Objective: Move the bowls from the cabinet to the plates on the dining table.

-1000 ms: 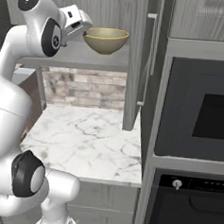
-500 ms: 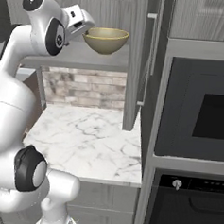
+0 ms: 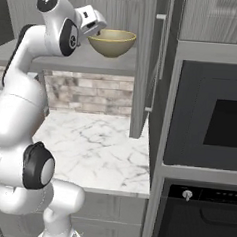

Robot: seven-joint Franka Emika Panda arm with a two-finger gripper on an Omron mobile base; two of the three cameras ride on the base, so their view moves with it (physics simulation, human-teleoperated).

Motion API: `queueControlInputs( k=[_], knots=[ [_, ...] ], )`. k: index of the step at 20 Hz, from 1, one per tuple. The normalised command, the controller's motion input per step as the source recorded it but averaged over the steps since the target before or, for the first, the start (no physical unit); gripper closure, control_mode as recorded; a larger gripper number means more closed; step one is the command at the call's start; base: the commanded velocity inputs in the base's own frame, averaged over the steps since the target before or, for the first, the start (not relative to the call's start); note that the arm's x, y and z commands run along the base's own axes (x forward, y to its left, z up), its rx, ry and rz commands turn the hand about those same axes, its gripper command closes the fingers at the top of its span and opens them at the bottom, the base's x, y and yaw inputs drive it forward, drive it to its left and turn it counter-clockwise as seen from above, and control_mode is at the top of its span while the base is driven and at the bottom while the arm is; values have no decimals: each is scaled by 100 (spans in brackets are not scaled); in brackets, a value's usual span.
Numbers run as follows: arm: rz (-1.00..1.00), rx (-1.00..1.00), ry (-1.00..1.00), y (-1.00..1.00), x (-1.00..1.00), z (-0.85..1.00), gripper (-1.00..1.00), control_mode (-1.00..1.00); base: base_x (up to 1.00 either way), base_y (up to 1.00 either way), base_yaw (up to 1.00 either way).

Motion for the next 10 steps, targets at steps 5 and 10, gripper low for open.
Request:
queueControlInputs(
  k=[5, 10],
  knots=[
    [0, 0, 0, -4, 31, 0, -100, -100, 0, 0, 0],
    [0, 0, 0, -1, 31, 0, -100, -100, 0, 0, 0]
  ],
)
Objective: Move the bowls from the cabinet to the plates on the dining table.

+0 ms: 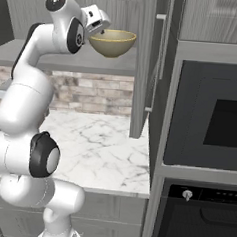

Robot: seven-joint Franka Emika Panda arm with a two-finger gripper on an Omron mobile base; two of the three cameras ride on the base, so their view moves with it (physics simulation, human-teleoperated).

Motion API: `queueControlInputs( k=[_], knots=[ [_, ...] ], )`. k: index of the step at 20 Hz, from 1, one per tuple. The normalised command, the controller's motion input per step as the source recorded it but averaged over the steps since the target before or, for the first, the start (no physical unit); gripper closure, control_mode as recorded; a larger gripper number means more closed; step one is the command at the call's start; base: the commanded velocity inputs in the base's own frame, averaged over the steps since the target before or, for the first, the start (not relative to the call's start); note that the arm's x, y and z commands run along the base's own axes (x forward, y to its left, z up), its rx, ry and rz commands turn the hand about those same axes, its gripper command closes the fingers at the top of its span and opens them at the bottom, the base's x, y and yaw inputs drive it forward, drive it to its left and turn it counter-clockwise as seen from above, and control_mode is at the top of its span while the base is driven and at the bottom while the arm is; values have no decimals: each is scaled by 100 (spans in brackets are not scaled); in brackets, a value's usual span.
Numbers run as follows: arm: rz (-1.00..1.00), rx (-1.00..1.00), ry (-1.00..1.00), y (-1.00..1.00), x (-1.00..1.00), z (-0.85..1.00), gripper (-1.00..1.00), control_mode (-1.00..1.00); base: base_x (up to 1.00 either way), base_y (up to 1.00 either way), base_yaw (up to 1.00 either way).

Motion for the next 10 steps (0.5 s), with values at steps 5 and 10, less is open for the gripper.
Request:
queueControlInputs(
  k=[5, 10],
  knots=[
    [0, 0, 1, -2, 20, -7, -100, -100, 0, 0, 0],
    [0, 0, 6, 0, 3, -11, -100, -100, 0, 0, 0]
  ],
)
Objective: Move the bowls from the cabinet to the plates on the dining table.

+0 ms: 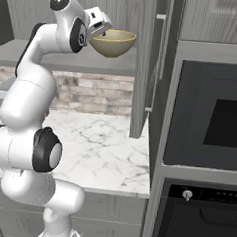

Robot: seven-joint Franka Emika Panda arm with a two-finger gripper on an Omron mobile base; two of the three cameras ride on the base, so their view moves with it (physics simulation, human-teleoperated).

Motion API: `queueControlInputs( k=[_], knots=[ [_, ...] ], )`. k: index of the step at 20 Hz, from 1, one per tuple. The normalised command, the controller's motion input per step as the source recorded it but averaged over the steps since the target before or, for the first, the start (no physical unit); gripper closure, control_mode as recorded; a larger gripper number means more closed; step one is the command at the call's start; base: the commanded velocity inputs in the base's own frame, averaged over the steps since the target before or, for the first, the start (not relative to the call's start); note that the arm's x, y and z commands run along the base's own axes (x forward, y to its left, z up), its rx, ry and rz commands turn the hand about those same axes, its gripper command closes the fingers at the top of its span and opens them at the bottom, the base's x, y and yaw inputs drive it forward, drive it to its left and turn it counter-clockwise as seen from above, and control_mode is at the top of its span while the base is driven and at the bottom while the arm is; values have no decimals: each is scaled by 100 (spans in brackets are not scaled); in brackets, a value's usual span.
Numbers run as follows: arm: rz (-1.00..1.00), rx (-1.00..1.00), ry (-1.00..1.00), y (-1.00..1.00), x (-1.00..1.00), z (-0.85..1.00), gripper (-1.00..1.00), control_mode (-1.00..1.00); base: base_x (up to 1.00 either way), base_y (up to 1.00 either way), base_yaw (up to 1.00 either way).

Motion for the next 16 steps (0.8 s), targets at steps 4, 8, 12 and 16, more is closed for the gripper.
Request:
queueControlInputs(
  k=[4, 8, 12, 16],
  knots=[
    [0, 0, 4, 0, 8, -10, -100, -100, 0, 0, 0],
    [0, 0, 0, -3, 18, -1, -100, -100, 0, 0, 0],
    [0, 0, 0, -5, 19, 0, -100, -100, 0, 0, 0],
    [0, 0, 1, -5, 13, 0, -100, -100, 0, 0, 0]
  ],
)
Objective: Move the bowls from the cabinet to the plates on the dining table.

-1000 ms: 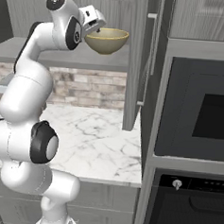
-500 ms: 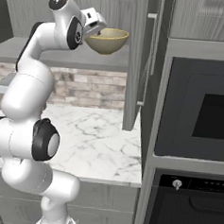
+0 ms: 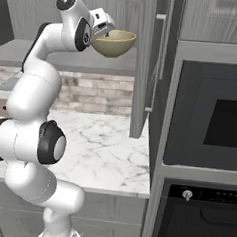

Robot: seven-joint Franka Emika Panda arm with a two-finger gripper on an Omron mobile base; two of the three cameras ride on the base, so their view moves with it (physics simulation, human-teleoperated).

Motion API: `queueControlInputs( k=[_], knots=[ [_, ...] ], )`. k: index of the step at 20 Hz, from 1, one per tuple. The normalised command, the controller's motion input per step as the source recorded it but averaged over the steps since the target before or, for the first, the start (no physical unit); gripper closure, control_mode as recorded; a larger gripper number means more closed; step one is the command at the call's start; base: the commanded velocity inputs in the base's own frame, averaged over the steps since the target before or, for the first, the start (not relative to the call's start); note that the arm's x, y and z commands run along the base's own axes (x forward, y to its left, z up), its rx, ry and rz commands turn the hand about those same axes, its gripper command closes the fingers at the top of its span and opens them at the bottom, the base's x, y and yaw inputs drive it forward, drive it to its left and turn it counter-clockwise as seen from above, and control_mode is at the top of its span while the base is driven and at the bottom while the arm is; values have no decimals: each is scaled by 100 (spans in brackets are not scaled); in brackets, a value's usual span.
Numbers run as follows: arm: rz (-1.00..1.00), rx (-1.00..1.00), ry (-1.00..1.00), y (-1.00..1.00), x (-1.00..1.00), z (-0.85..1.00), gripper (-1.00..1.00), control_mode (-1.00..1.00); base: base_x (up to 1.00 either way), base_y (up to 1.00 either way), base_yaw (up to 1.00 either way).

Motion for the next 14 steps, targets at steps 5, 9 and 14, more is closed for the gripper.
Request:
queueControlInputs(
  k=[5, 9, 14],
  knots=[
    [0, 0, 7, 0, 4, -14, -100, -100, 0, 0, 0],
    [0, 0, 4, -2, 14, -14, -100, -100, 0, 0, 0],
    [0, 0, 1, -1, 19, -1, -100, -100, 0, 0, 0]
  ],
)
